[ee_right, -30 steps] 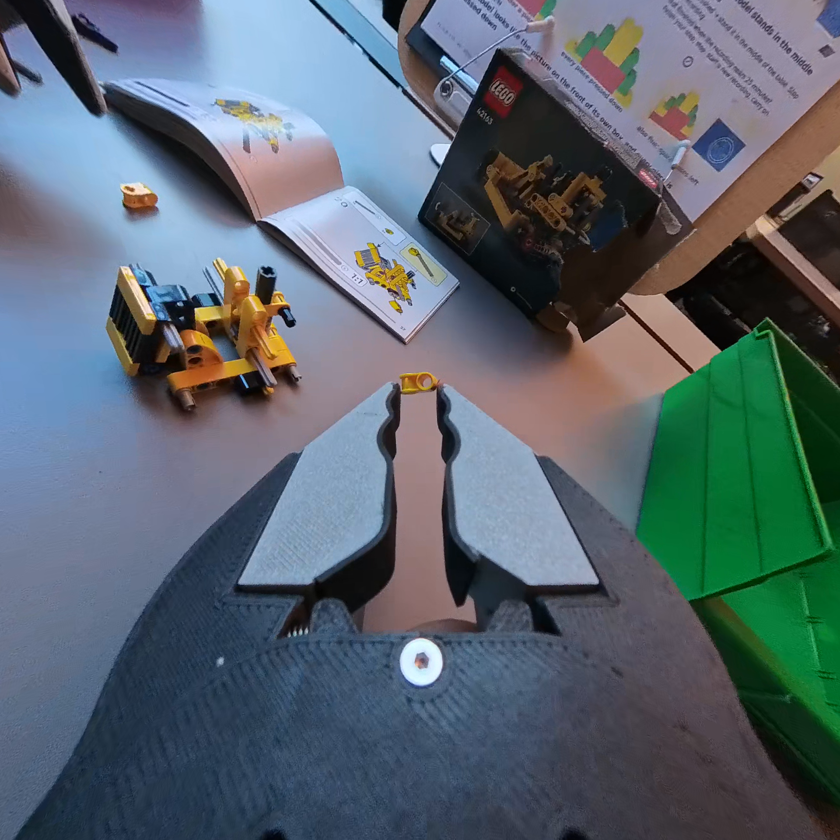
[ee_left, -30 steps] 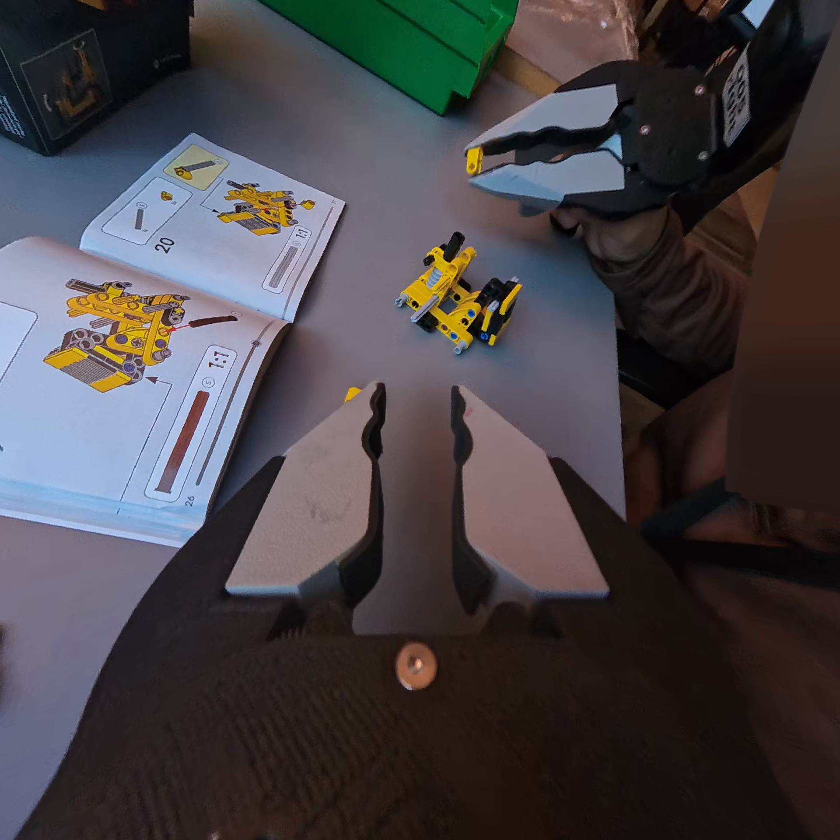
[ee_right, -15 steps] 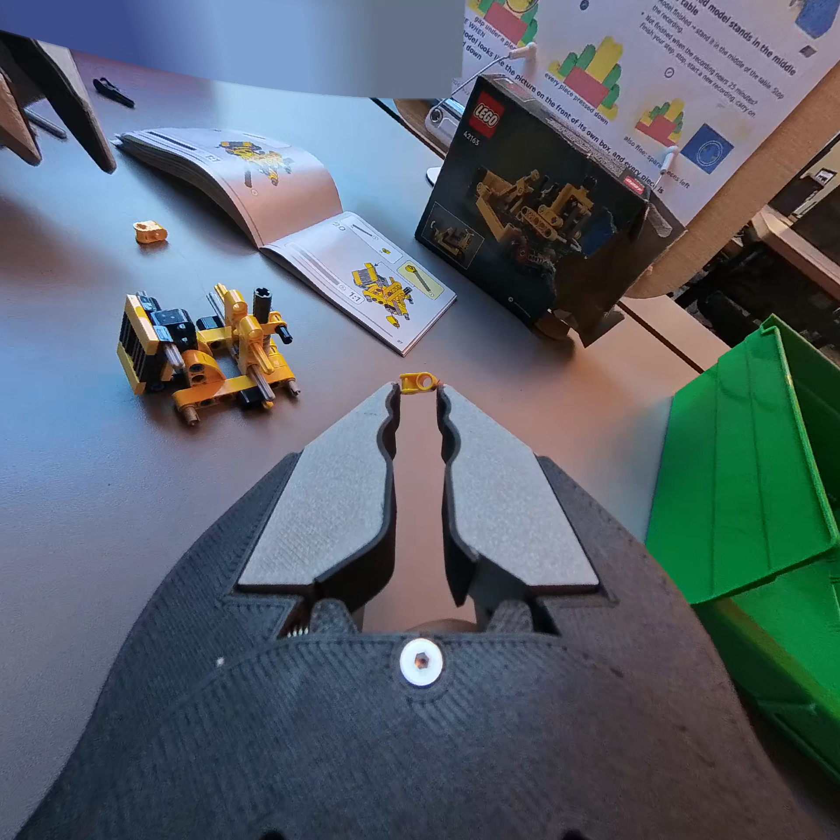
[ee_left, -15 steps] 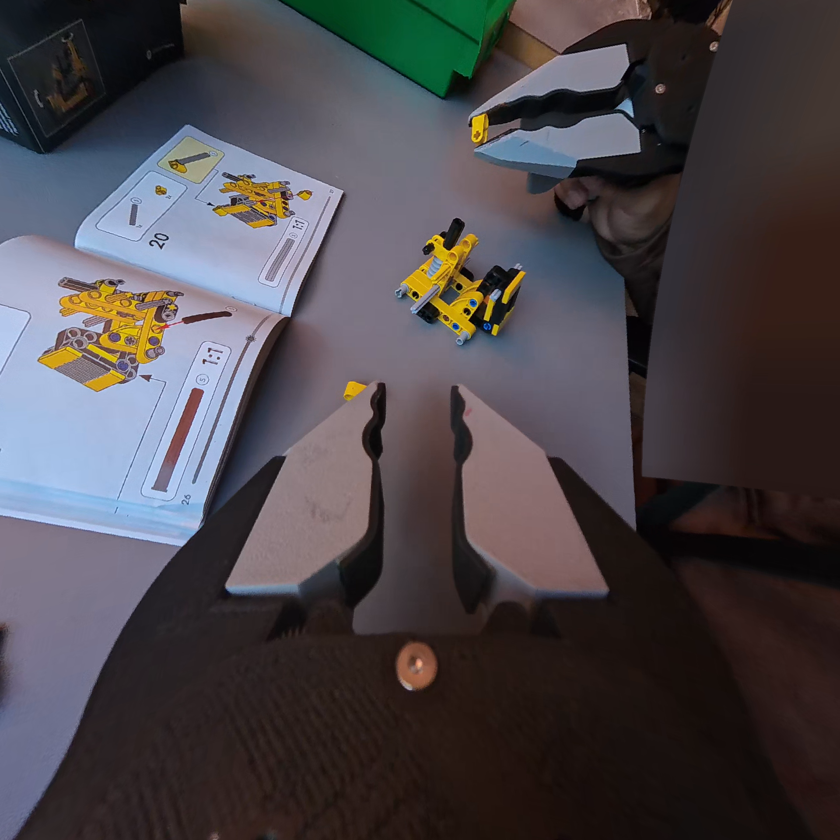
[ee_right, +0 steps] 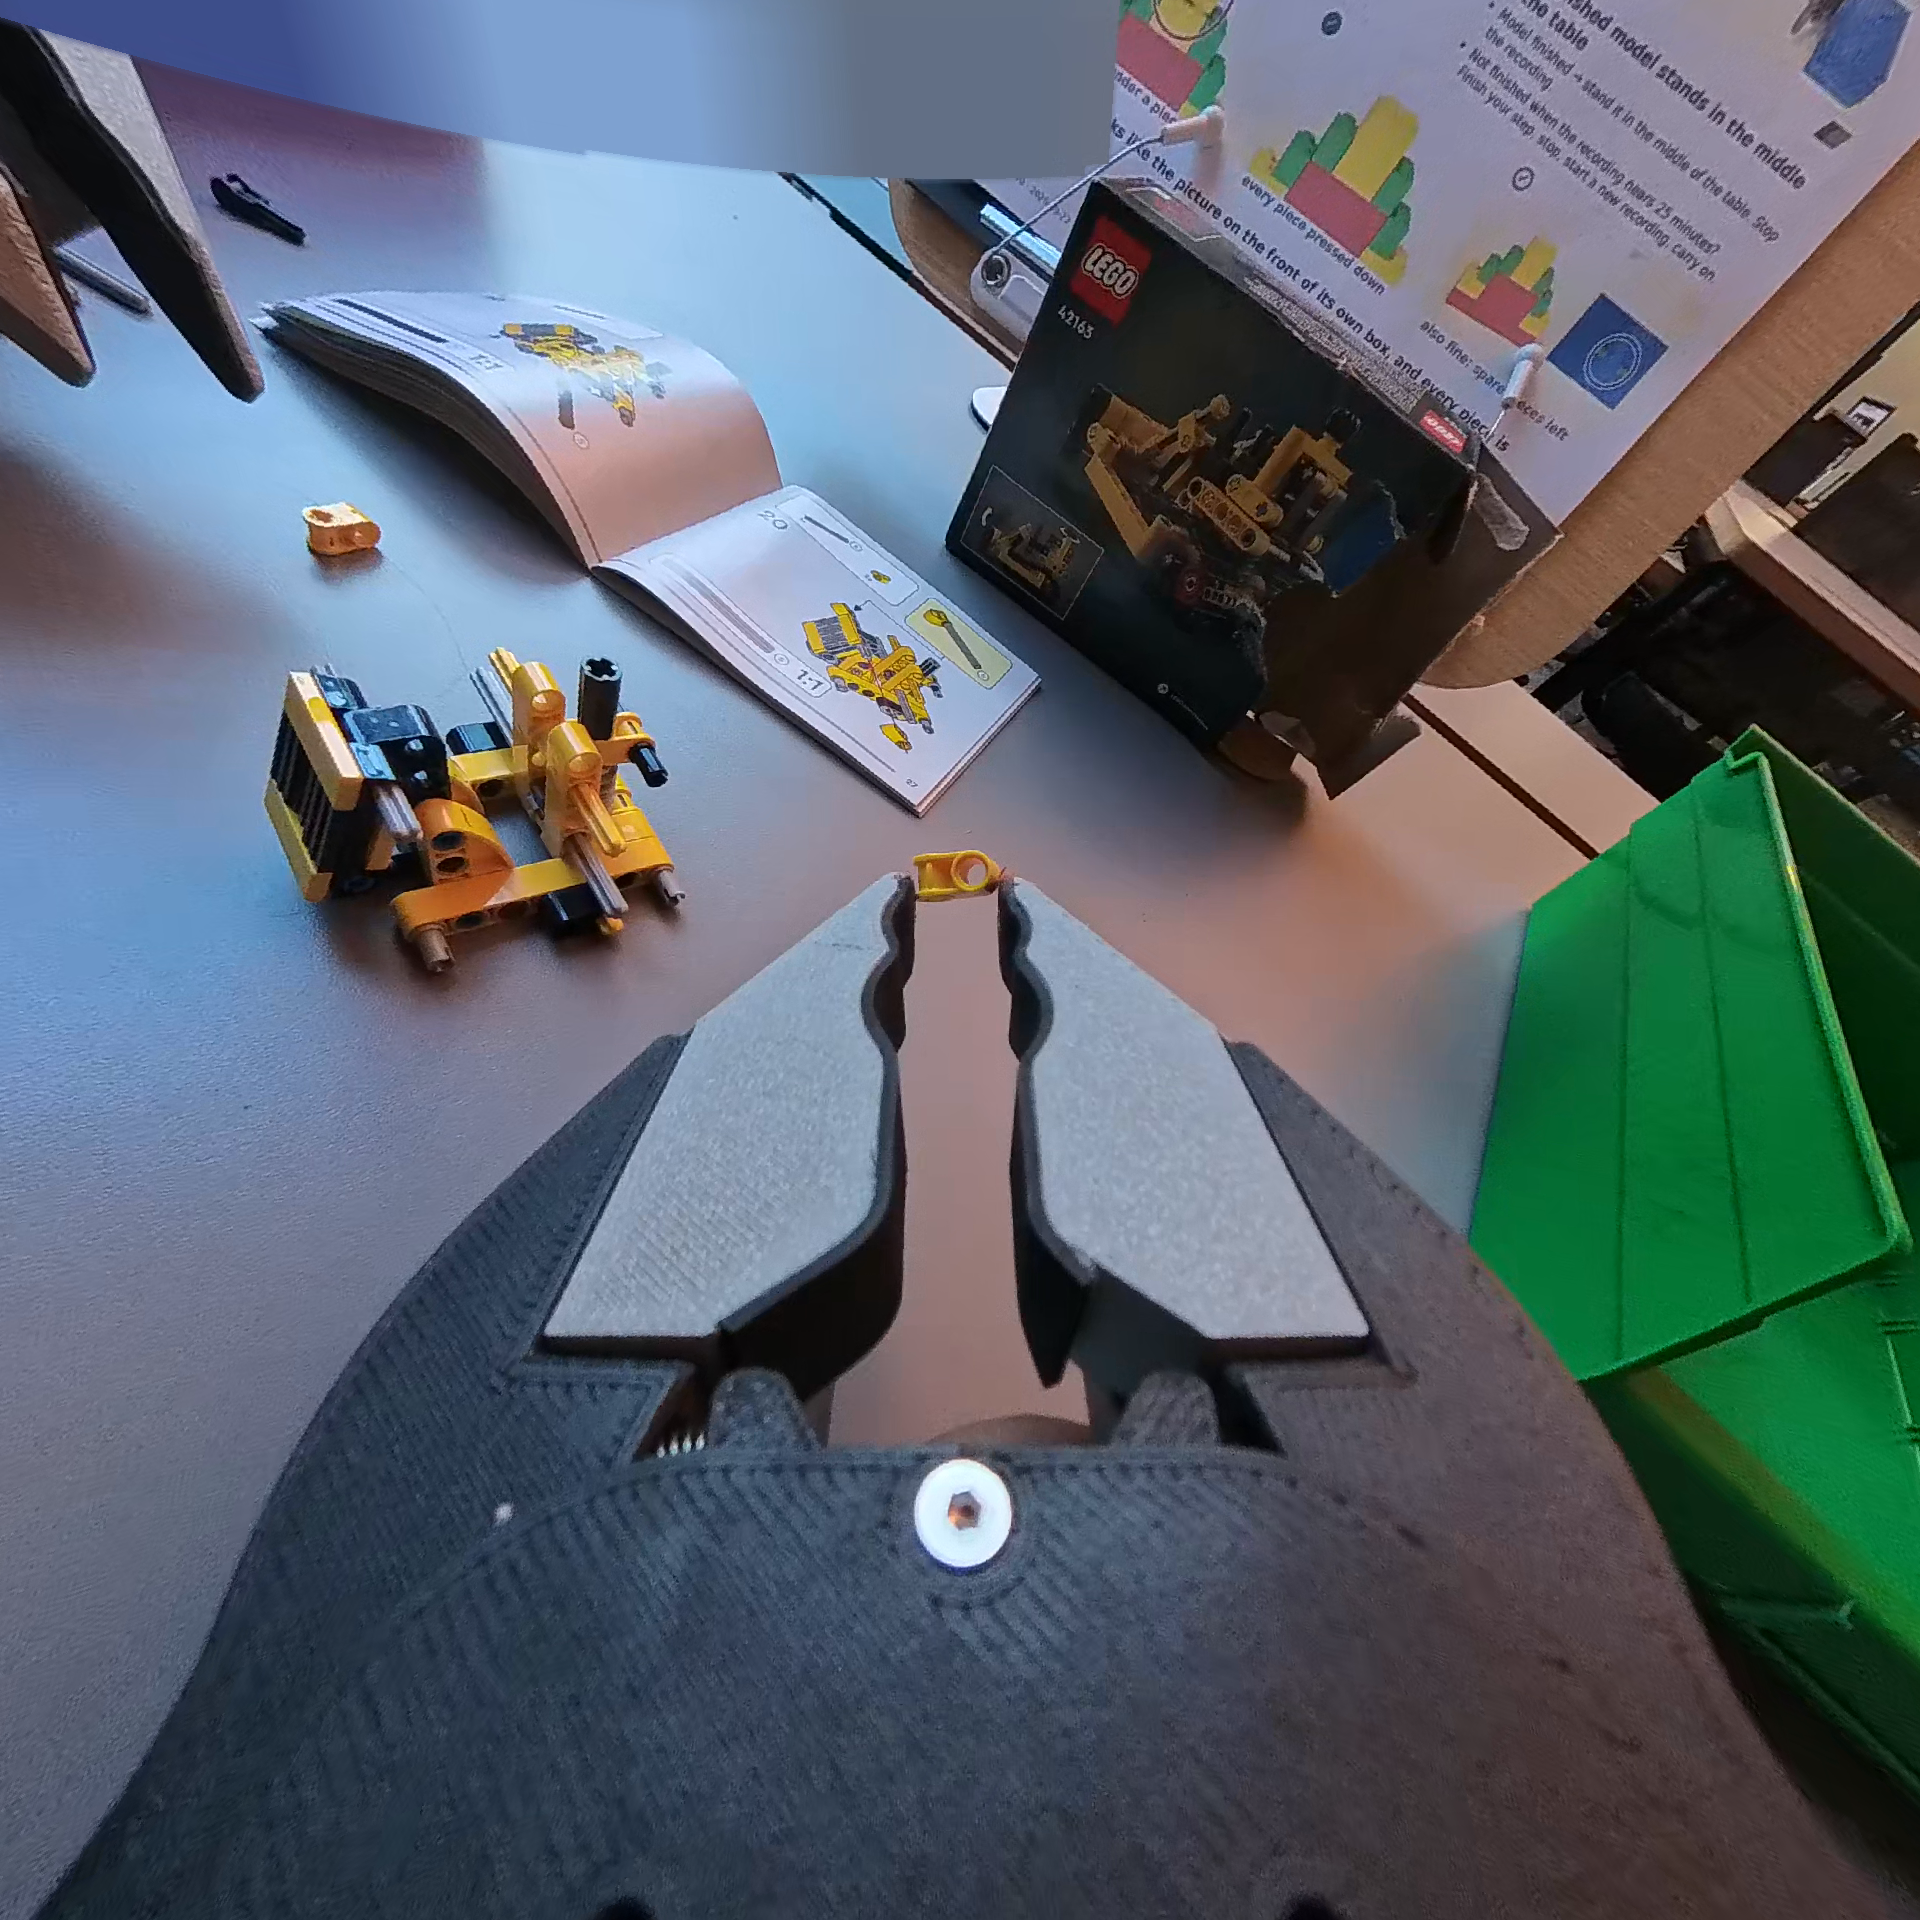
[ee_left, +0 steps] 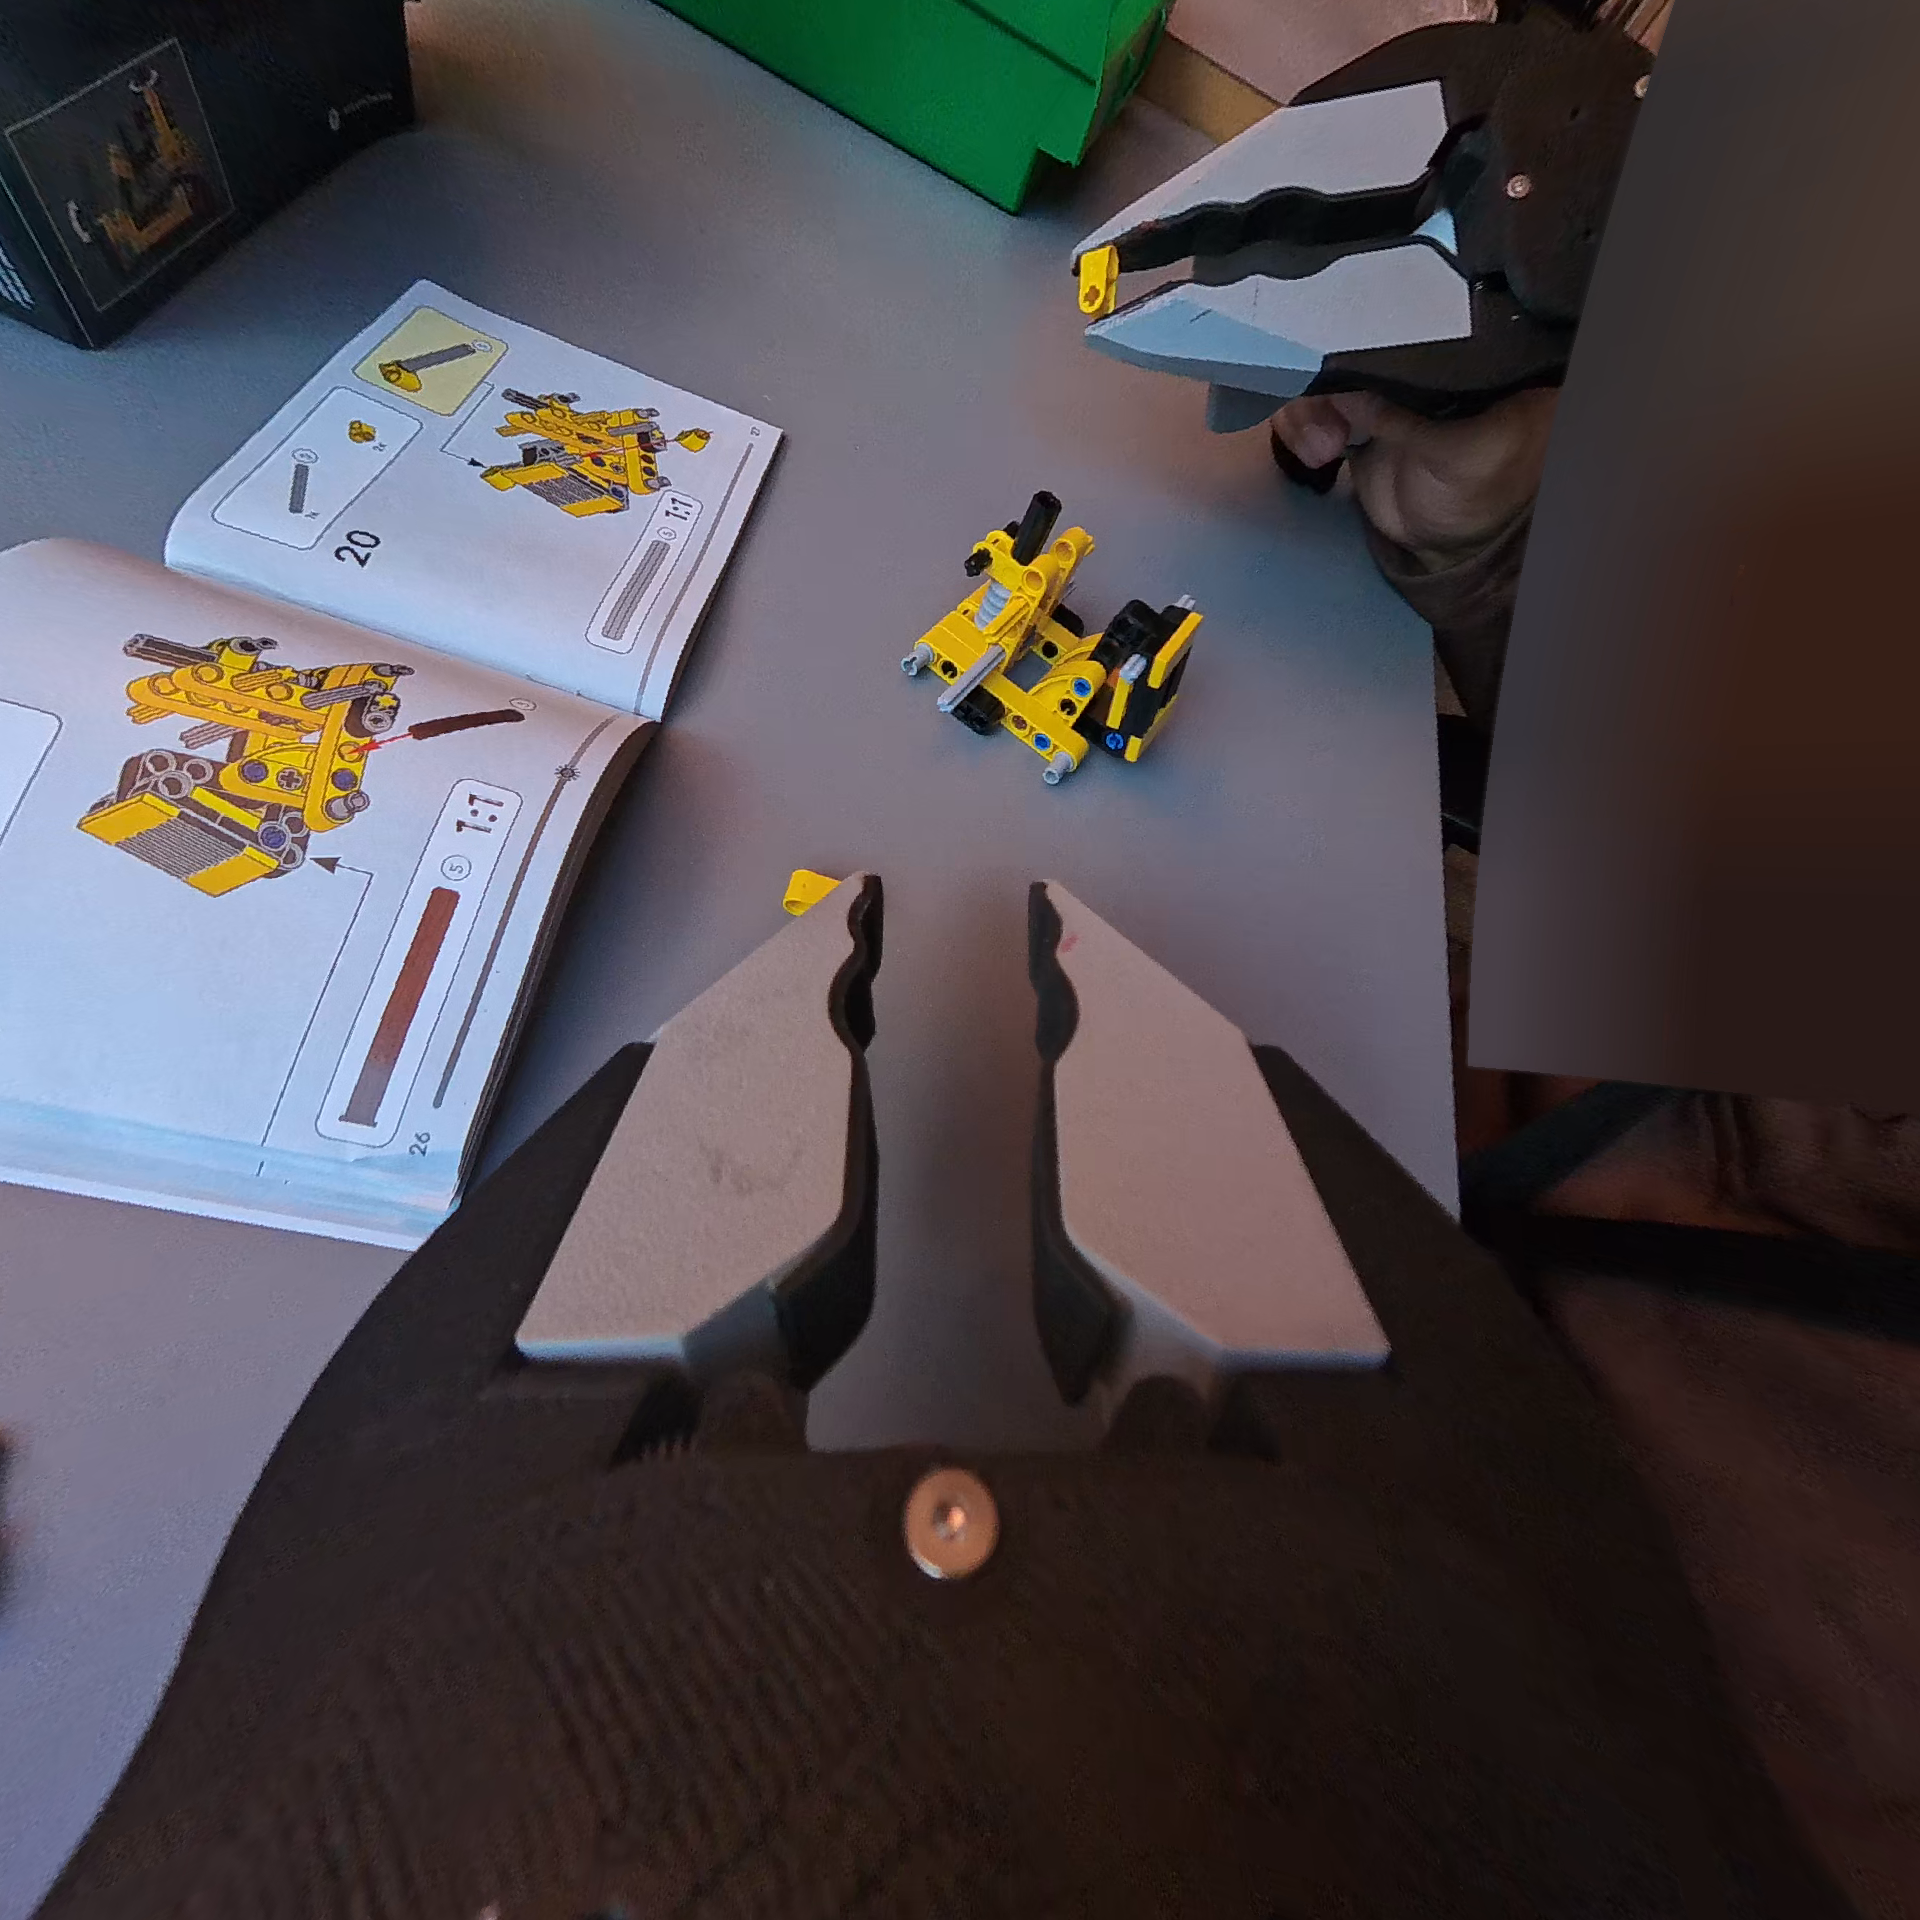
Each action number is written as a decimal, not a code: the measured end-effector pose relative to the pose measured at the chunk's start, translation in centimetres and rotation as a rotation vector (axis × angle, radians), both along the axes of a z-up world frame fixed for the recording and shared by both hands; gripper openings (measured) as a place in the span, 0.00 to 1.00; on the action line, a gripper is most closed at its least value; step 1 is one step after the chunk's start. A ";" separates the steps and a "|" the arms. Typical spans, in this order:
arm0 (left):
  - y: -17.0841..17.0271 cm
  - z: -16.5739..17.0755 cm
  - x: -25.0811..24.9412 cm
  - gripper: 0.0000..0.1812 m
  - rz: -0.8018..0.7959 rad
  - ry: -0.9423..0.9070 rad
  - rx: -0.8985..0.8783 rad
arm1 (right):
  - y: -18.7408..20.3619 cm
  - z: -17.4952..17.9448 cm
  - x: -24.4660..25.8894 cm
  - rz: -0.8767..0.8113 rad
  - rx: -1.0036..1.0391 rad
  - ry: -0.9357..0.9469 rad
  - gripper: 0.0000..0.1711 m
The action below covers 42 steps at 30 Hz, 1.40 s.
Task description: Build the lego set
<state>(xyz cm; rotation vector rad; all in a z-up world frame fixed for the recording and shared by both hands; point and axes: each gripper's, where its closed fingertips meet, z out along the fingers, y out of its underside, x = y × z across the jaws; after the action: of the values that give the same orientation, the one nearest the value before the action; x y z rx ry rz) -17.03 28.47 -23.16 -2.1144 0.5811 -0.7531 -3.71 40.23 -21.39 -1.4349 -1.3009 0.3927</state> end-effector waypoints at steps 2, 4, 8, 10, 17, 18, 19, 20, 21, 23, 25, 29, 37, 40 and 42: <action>0.0 0.0 0.0 0.14 0.000 -0.002 0.000 | 0.0 0.0 0.0 0.000 -0.001 0.000 0.07; 0.0 0.0 0.0 0.14 0.000 -0.004 -0.001 | 0.0 0.0 0.0 -0.001 -0.001 0.000 0.07; 0.1 0.0 -0.1 0.14 0.002 -0.004 -0.001 | 0.1 0.0 0.0 -0.001 -0.004 0.004 0.07; 0.1 0.0 -0.1 0.14 0.003 -0.005 -0.003 | 0.1 0.0 0.0 -0.001 -0.004 0.004 0.07; 0.0 -0.1 0.0 0.14 0.001 -0.005 -0.007 | 0.1 0.0 0.0 -0.002 0.000 0.000 0.07; 0.1 -0.1 0.0 0.14 0.001 -0.004 -0.007 | 0.1 0.0 0.0 -0.001 0.000 0.001 0.07; 0.1 -0.1 0.0 0.14 0.001 -0.005 -0.007 | 0.1 0.0 0.0 -0.001 0.000 0.000 0.07; 0.0 -0.1 0.0 0.14 0.000 -0.004 -0.007 | 0.1 0.0 0.0 -0.002 0.001 0.000 0.07; 0.1 -0.2 0.0 0.14 0.001 -0.002 -0.007 | 0.1 0.0 0.0 -0.001 0.001 0.000 0.07; 0.1 -0.3 -0.1 0.14 0.003 0.004 -0.009 | 0.1 0.0 0.0 -0.001 0.001 0.000 0.07; 0.1 -0.4 -0.1 0.14 0.005 0.012 -0.008 | 0.1 0.0 0.0 -0.001 0.001 0.001 0.07; 0.2 -0.6 -0.2 0.14 0.014 0.041 0.000 | 0.0 0.0 -0.1 0.002 0.012 -0.005 0.07; 0.9 -1.5 0.2 0.13 0.035 0.132 0.011 | -3.4 1.0 -1.2 0.186 0.062 0.037 0.07; 0.7 -1.1 1.1 0.13 0.010 0.110 0.030 | -5.2 2.6 -1.2 0.292 0.058 0.134 0.07; 0.8 -1.1 1.1 0.13 0.011 0.126 0.039 | -5.5 3.4 -0.9 0.324 0.004 0.198 0.07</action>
<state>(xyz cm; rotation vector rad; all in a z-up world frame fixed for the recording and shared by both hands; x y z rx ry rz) -15.96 29.23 -24.29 -2.1380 0.6454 -0.6008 -4.56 34.70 -17.95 -1.1494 -1.3701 0.7284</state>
